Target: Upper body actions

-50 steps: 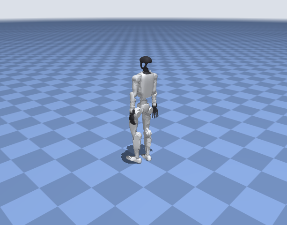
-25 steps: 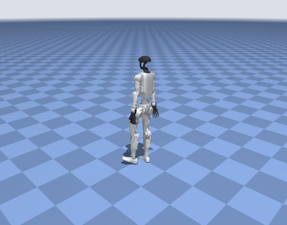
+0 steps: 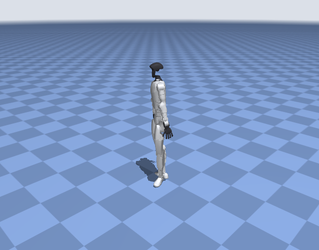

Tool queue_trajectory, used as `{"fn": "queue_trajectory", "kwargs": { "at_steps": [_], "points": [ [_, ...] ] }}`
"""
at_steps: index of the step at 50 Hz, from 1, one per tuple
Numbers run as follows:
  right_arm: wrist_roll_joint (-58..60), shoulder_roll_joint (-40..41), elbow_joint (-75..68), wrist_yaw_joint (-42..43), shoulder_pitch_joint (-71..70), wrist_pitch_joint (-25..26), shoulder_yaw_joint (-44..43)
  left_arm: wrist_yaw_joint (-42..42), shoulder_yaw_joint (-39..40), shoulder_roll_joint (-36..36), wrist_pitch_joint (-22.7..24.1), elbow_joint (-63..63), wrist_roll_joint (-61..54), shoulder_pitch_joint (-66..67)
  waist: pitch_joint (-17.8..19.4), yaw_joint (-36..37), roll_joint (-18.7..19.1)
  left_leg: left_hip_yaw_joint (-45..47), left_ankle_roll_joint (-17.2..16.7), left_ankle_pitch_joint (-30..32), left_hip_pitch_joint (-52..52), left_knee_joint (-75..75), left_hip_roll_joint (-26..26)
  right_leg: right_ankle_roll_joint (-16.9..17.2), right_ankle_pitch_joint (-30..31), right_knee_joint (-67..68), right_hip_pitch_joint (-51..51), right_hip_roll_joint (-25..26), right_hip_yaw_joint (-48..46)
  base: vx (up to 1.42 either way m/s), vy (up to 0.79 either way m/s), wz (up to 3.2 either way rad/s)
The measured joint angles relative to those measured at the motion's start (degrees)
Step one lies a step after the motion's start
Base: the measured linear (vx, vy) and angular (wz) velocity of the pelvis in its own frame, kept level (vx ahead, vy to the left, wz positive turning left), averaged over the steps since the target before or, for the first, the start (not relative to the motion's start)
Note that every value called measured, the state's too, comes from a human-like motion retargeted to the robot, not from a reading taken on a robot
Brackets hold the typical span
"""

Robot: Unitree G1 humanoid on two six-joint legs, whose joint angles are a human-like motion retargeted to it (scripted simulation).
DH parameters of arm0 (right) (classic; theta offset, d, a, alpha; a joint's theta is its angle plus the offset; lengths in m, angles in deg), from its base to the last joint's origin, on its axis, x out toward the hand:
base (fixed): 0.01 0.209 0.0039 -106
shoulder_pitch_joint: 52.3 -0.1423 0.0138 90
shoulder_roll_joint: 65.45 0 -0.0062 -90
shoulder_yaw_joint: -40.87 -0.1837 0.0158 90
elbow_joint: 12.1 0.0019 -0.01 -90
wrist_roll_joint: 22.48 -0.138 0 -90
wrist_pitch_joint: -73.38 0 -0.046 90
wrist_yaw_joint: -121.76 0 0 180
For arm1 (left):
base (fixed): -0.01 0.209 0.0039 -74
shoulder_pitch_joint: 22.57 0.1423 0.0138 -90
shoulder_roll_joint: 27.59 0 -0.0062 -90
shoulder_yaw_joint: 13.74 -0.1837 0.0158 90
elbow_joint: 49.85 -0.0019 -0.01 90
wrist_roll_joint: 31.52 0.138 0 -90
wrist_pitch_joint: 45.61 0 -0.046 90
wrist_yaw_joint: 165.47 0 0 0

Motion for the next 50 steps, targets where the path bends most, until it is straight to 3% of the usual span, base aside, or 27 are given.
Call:
{"fn": "queue_trajectory", "kwargs": {
  "at_steps": [9,16,20,22,25,27,28,31,37,38,40,42,44,50],
  "points": [
    [-2.1,3.5,5.0,-3.1,-0.8,-2.9,1.5,0.3,1.2,1.8,0.2,2.2,4.1,1.5,-0.3,3.4,-1.2,-4.3,0.7,-3.7,1.2,-2.7,-3.4,1.8,1.9,1.2,2.5,-1.4,-2.1,0.28,0.17,0.23],
    [-3.2,4.2,6.0,-1.4,1.0,-6.7,1.9,0.7,3.5,3.4,0.7,4.2,-0.3,-1.2,-0.9,5.1,-3.2,-9.4,2.0,-6.7,0.8,-1.6,-4.9,3.0,4.6,3.1,5.3,-3.7,-6.6,0.22,0.23,0.66],
    [-1.0,3.4,4.3,0.7,1.8,-6.5,1.7,-0.5,1.7,3.0,1.2,5.2,-2.4,-3.4,-0.7,3.7,-2.6,-14.0,3.6,-8.0,0.1,-0.8,-4.2,1.3,9.5,6.4,7.7,-4.1,-9.8,0.20,0.17,1.35],
    [-0.4,2.6,3.2,2.3,2.3,-6.3,1.5,-0.9,-0.2,2.1,1.3,5.8,-1.8,-4.8,-0.1,2.3,-0.4,-17.4,4.2,-8.4,-0.1,-0.4,-1.7,-2.9,13.1,10.9,8.7,-4.4,-9.4,0.15,0.12,1.64],
    [-0.7,2.1,1.8,5.2,2.3,-5.8,1.3,-1.5,-2.6,0.3,1.5,7.3,-0.1,-6.3,1.9,0.6,2.3,-20.5,4.8,-8.7,0.4,0.0,1.6,-7.4,13.2,20.9,7.9,-6.5,-3.1,0.17,0.08,1.37],
    [-1.2,2.2,1.1,6.1,2.2,-5.5,1.1,-1.8,-3.6,-1.0,1.3,7.9,1.0,-6.9,2.4,-0.1,2.3,-21.9,5.2,-8.6,0.2,-0.1,1.9,-4.7,10.2,27.8,4.0,-8.6,5.0,0.15,0.01,1.16],
    [-1.7,2.5,0.5,6.4,2.1,-5.2,0.8,-1.8,-3.8,-2.0,1.1,8.0,1.9,-7.2,2.4,-0.6,1.4,-23.0,5.6,-8.4,-0.4,-0.3,1.2,-1.7,7.8,32.1,-1.0,-9.0,14.8,0.09,-0.06,1.22],
    [-2.7,3.1,0.3,5.9,2.2,-5.2,0.9,-0.9,-3.0,-3.6,0.3,7.6,3.2,-7.1,2.8,-1.6,0.1,-25.6,6.1,-8.1,-1.7,0.1,0.8,2.6,3.4,32.5,-7.4,-5.0,31.0,0.06,-0.11,1.13],
    [-1.4,4.2,1.6,4.7,2.5,-5.1,2.9,-2.0,0.3,-5.3,-1.4,5.0,2.1,-5.6,3.6,-4.5,-3.1,-31.0,6.5,-7.5,-2.7,0.4,-2.0,6.5,-4.3,19.6,-10.6,-0.2,45.4,0.06,-0.14,1.13],
    [-0.9,4.3,1.8,4.6,2.5,-5.0,3.3,-2.3,0.8,-5.4,-1.7,4.5,2.2,-5.2,3.8,-4.5,-4.1,-31.5,6.6,-7.5,-2.4,0.2,-3.3,6.8,-4.8,16.9,-10.9,-0.1,46.9,0.06,-0.11,0.79],
    [-0.1,4.7,2.5,4.3,2.7,-5.0,4.1,-2.8,1.3,-5.8,-2.4,3.4,2.8,-4.0,4.4,-3.5,-6.2,-33.1,6.8,-7.8,-1.0,-0.2,-6.1,2.2,0.9,10.8,-10.7,-0.9,45.0,0.08,-0.09,0.61],
    [0.3,5.2,2.9,3.5,2.8,-5.0,4.6,-3.1,1.2,-6.2,-3.2,2.6,3.6,-3.3,4.1,-1.2,-7.3,-33.3,6.5,-8.1,-0.6,-0.5,-7.1,4.2,-0.8,11.9,-10.1,-0.9,49.2,0.10,-0.08,0.27],
    [1.2,5.6,3.1,2.5,2.9,-4.6,4.0,-3.1,0.9,-5.8,-4.2,1.9,4.6,-2.5,3.4,-0.2,-7.3,-35.2,6.4,-8.1,-0.8,-0.1,-7.4,3.9,-0.9,11.0,-8.8,-2.8,40.9,0.11,-0.08,0.87],
    [1.3,6.3,5.0,1.2,2.8,-4.5,5.1,-3.7,2.2,-1.8,-2.4,0.4,0.7,0.6,2.4,-1.4,-6.5,-38.6,6.4,-8.2,-0.4,0.7,-7.3,2.9,-0.6,6.6,-4.1,-1.7,35.9,0.06,-0.06,0.73]
  ]
}}
